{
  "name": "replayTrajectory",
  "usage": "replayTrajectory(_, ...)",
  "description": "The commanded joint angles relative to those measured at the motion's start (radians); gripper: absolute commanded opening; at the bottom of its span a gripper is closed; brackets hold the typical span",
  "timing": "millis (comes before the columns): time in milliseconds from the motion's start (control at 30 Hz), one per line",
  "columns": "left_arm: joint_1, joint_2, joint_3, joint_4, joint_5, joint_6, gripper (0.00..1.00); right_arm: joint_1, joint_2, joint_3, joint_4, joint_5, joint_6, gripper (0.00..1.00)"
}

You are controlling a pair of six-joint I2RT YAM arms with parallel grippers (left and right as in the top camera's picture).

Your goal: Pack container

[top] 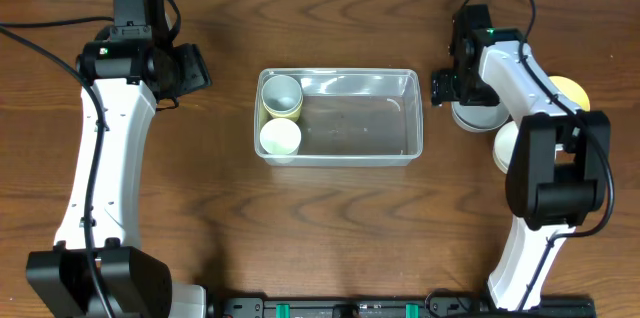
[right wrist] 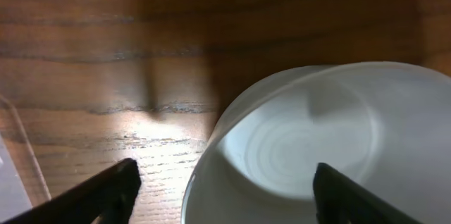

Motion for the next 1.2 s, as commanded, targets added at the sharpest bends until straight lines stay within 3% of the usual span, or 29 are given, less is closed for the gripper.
replayTrajectory(0, 0.002, 0.005, -0.004, 0.0, 0.003, -0.01, 0.69, -0.006, 0.015, 0.001, 0.006, 0.011, 0.012, 0.69)
replayTrajectory(200, 0.002, 0.005, -0.004, 0.0, 0.003, -0.01, 0.68, -0.006, 0.015, 0.001, 0.011, 0.011, 0.012, 0.5)
replayTrajectory(400, 0.002, 0.005, -0.004, 0.0, 0.003, -0.01, 0.68, -0.006, 0.015, 0.001, 0.018, 0.011, 0.012, 0.24)
replayTrajectory(500, 0.002, 0.005, -0.004, 0.0, 0.003, -0.01, 0.68, -0.006, 0.015, 0.001, 0.024, 0.011, 0.012, 0.17)
replayTrajectory(600, 0.002, 0.005, -0.004, 0.0, 0.003, -0.01, 0.68, -0.006, 0.015, 0.002, 0.032, 0.011, 0.012, 0.01)
replayTrajectory(933, 0.002, 0.005, -0.004, 0.0, 0.003, -0.01, 0.68, 0.013, -0.034, 0.101, 0.011, 0.011, -0.094, 0.01)
replayTrajectory(1167, 0.002, 0.005, -0.004, 0.001, 0.003, -0.01, 0.68, 0.133, -0.133, 0.273, -0.087, 0.01, -0.227, 0.01)
